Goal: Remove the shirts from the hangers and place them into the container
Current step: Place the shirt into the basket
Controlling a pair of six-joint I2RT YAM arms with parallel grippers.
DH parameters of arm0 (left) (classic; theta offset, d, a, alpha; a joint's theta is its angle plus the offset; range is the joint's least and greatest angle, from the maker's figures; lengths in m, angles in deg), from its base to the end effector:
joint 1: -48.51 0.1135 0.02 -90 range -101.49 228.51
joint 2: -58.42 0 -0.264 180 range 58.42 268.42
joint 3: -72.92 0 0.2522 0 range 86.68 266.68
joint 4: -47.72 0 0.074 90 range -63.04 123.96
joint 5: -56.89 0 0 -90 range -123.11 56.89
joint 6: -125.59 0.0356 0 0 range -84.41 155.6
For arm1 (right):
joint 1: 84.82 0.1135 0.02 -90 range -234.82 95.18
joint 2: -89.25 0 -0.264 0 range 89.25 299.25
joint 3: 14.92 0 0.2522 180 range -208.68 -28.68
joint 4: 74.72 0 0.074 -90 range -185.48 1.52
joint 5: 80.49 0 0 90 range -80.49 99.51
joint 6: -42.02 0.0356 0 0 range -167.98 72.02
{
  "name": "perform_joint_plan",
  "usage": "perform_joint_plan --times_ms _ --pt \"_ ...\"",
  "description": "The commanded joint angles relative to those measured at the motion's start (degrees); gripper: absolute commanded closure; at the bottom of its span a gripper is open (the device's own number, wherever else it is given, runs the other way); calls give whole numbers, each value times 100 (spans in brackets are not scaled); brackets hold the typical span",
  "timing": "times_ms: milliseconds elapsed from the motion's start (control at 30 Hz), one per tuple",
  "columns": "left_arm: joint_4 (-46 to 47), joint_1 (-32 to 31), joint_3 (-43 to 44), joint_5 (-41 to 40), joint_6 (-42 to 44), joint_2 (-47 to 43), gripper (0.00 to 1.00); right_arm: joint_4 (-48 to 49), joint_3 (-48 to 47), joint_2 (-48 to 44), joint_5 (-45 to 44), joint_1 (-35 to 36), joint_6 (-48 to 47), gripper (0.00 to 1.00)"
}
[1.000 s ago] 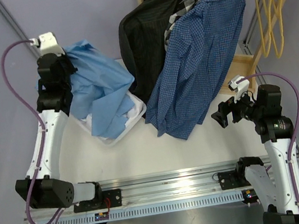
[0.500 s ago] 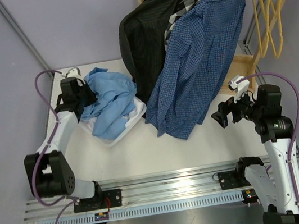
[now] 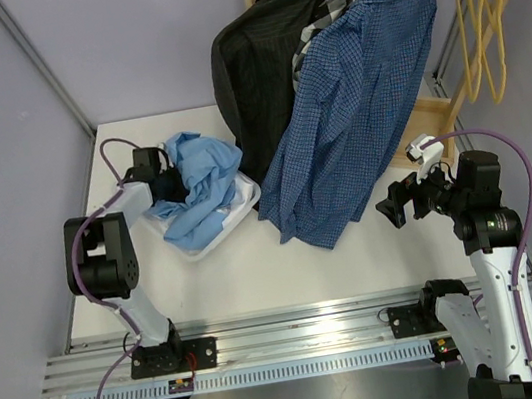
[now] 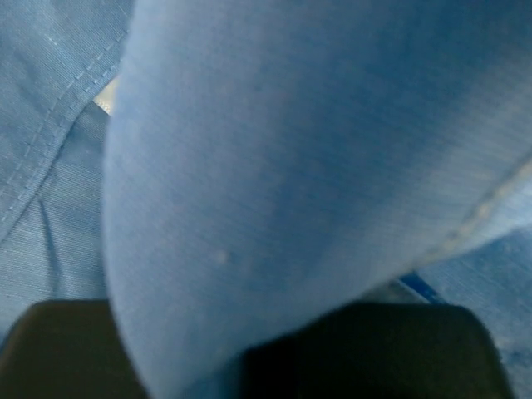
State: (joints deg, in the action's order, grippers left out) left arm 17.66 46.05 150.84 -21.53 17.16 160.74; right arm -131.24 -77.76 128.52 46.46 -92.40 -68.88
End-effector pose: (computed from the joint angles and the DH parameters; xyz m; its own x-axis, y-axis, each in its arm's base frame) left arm 0.3686 -0.0230 0.1786 -0.8214 -0.2747 -0.4998 -0.1065 0.9348 -0.3387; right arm 0.1344 0.0037 0.3257 -0.3629 -0.2393 -0.9006 -0.5610 0.8278 0.0061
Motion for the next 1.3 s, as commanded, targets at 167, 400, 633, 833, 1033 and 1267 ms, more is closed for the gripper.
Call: perform_joint_plan --times_ms 167,400,633,833,1033,1267 --pt "-673 114 175 -489 130 -1196 43 128 -23 -42 -21 -34 -71 1" --pt "-1025 167 544 -744 218 -2444 16 110 -23 -24 5 -34 -72 1" --pt "-762 27 493 474 253 -3077 8 110 -14 2 32 -34 -71 1" --pt "-814 -957 957 -82 516 -2404 4 110 -14 55 23 -34 -80 1" --pt "-1086 -1301 1459 -1822 534 -1497 6 128 4 11 -21 -42 -71 1" --pt "-964 -1292 818 -2598 657 -1522 85 128 12 11 -21 -69 -72 0"
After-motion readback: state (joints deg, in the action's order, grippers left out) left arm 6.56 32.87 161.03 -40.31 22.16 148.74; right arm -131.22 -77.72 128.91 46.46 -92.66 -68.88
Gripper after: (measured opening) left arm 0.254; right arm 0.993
